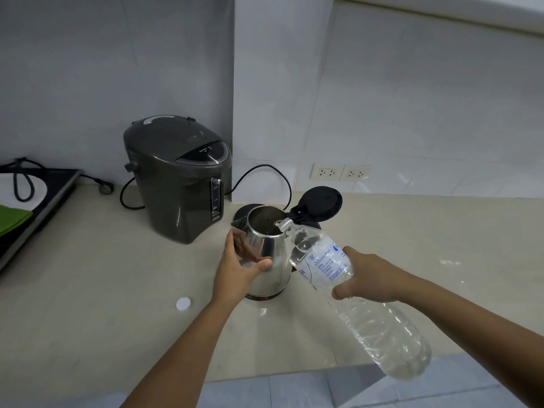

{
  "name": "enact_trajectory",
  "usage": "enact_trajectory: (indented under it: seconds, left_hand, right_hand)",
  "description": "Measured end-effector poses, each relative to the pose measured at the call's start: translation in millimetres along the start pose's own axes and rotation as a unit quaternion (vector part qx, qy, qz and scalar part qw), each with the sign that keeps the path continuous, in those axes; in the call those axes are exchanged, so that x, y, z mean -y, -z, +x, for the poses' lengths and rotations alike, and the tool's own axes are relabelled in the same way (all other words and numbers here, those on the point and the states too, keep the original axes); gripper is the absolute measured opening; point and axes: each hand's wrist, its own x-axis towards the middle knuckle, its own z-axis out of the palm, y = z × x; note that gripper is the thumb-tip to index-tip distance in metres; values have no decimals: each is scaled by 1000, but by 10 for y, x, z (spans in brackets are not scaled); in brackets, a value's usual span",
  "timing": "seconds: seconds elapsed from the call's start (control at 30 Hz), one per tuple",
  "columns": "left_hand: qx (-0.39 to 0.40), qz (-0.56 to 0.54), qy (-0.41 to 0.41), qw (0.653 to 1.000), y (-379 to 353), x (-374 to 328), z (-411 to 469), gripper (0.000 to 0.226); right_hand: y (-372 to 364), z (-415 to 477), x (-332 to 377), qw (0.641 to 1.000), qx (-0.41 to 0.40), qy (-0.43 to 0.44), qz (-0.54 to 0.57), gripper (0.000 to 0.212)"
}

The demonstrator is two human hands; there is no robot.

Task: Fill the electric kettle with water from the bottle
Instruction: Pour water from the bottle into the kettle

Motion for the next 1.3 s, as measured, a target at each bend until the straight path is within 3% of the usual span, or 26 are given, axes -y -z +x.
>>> enact_trajectory:
  seconds: [0.2,0.53,0.7,1.3]
  left_hand:
    - [-1,7,10,1000,2,22,9,97]
    - [-3,2,-7,1000,-2,35,4,83]
    - [-4,-1,-10,1000,-5,31,10,90]
    - [-5,-4,-18,1000,-8,33,9,84]
  right_hand:
    - [38,-2,20,1000,4,-4,-18,57]
    - [79,-14,57,999,7,-8,-42,56]
    - [105,-20,72,999,8,-5,-52,56]
    - [151,-24,86,996,11,-8,-89,55]
